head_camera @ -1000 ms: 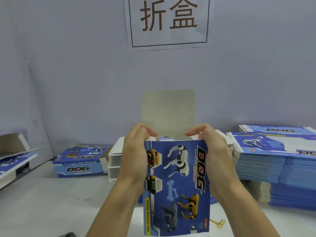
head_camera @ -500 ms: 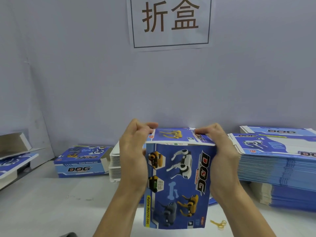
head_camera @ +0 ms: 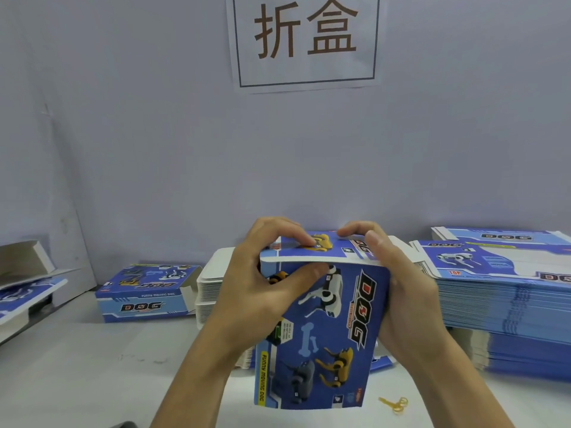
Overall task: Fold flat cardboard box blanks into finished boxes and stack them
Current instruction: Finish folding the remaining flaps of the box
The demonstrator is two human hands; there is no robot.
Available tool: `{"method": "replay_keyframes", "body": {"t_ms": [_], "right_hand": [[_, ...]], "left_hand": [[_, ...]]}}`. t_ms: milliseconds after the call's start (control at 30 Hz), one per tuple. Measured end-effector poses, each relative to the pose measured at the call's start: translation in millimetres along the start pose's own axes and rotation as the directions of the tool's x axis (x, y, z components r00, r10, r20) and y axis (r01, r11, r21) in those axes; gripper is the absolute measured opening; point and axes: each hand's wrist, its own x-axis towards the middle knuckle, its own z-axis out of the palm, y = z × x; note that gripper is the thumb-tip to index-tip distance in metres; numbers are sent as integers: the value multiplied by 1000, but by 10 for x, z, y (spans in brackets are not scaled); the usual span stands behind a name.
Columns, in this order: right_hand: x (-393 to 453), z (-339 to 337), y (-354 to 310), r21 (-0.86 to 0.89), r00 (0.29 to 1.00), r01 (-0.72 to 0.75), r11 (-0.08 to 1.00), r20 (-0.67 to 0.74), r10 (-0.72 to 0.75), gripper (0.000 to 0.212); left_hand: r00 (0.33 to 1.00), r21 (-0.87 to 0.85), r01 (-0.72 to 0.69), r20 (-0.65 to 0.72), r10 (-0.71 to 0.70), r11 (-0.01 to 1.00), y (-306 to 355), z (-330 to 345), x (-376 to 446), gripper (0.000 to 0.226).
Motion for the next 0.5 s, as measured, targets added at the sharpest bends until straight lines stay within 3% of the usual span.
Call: {"method": "replay_keyframes", "body": {"t_ms": [67,200,333,500], "right_hand": [[31,-8,0,-98,1000,-4,995,-22,2,9],[-2,-21,27,-111,999,40,993,-28,-44,32],[-2,-47,37,-124,997,66,990,-32,-70,32],[-14,-69,57,-98,998,70,993,-2,-71,34]], "left_hand": [[999,32,-17,-28,18,999,-17,-3,11,23],[999,4,13,-40,-13,1000,6,5,-12,31],[991,-121,109,-64,-118,987,48,34,-29,40],[997,-9,46,-69,-47,999,71,50,-4,22]]}}
